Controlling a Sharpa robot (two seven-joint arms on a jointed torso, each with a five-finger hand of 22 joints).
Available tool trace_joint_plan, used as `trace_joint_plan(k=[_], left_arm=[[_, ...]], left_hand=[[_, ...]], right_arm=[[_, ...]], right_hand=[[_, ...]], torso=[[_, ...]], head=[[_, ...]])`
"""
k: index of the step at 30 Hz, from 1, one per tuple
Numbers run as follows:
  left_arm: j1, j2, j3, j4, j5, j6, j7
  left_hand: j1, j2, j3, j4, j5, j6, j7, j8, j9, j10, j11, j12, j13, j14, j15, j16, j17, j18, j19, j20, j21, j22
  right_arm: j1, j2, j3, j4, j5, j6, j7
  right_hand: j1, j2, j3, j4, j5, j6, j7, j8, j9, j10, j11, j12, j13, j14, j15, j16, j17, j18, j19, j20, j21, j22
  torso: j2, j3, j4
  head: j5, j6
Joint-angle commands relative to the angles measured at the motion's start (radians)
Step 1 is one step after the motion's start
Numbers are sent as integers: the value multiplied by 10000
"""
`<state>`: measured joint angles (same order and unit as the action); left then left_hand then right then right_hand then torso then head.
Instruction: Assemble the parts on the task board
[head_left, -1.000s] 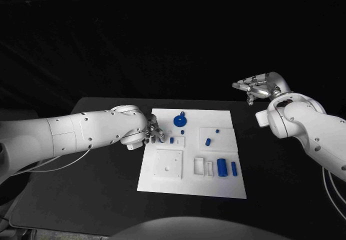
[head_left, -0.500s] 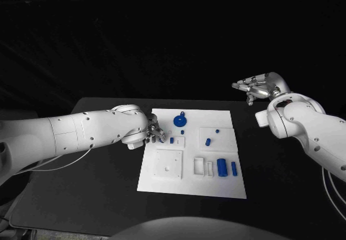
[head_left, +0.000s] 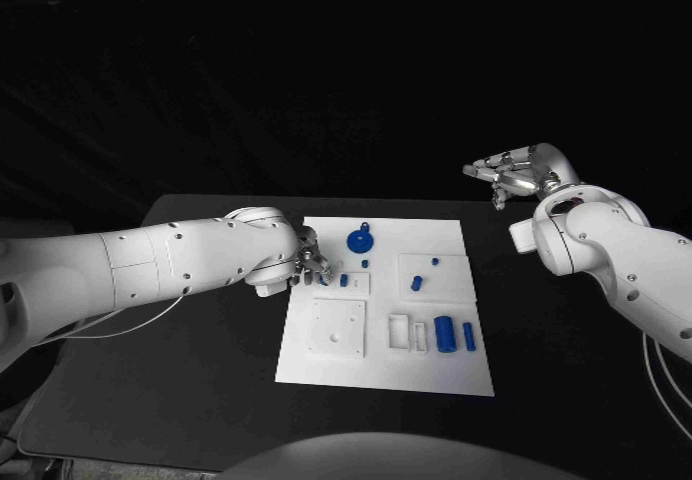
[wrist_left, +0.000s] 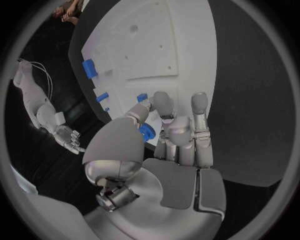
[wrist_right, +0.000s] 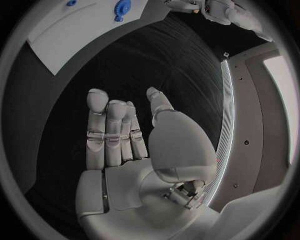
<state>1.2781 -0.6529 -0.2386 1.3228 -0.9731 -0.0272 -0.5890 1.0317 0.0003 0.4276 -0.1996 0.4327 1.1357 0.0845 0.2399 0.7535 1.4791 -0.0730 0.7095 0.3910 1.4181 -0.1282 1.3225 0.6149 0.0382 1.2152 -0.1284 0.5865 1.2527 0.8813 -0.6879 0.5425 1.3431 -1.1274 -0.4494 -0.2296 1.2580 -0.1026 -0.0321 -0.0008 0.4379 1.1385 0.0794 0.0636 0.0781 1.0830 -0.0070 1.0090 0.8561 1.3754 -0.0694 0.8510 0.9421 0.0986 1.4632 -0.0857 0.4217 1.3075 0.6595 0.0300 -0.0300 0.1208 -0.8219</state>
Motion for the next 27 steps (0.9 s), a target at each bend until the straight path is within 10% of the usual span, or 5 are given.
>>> trace_joint_plan(k=[1,11,19,27], left_arm=[[-74,86,-40,66,-19,584,73],[-74,147,-40,19,-77,725,64],[-74,219,-39,-44,-154,674,66],[-74,313,-38,-198,-251,744,60]], left_hand=[[208,304,-1,-15,-47,1665,-1292,51,-9,343,-201,37,12,28,-56,27,-5,55,24,19,-53,13],[187,344,-23,-19,-78,1686,-1295,54,-13,345,-199,49,44,36,-47,46,40,62,20,34,-60,27],[216,542,-223,209,-981,1710,-1320,80,15,343,-206,92,105,37,-48,54,56,59,35,57,-95,17],[325,544,-283,261,-1040,1683,-1315,75,23,342,-204,71,118,29,-50,35,21,64,43,63,-123,10]], right_arm=[[-4,0,3,13,-17,140,36],[-4,5,3,18,-17,145,32],[-4,10,3,29,-17,145,35],[-4,9,3,31,-17,158,35]], right_hand=[[-58,37,5,45,56,36,-7,-4,-3,-76,3,-26,-13,-60,20,-3,-16,25,62,0,-55,418],[-61,36,7,46,66,36,-8,-4,-3,-75,2,-25,-12,-60,20,-2,-15,25,63,-1,-55,418],[-66,35,12,49,81,36,-9,-4,-3,-74,0,-25,-12,-59,20,-1,-15,25,63,-1,-55,418],[-75,32,12,56,103,39,-9,-4,-3,-75,0,-26,-13,-61,20,-2,-16,24,62,-1,-57,418]], torso=[[-3,-8,5],[-2,-11,7],[4,-3,7],[2,-1,-10]], head=[[-10,-13],[-3,-24],[-9,-5],[-12,14]])
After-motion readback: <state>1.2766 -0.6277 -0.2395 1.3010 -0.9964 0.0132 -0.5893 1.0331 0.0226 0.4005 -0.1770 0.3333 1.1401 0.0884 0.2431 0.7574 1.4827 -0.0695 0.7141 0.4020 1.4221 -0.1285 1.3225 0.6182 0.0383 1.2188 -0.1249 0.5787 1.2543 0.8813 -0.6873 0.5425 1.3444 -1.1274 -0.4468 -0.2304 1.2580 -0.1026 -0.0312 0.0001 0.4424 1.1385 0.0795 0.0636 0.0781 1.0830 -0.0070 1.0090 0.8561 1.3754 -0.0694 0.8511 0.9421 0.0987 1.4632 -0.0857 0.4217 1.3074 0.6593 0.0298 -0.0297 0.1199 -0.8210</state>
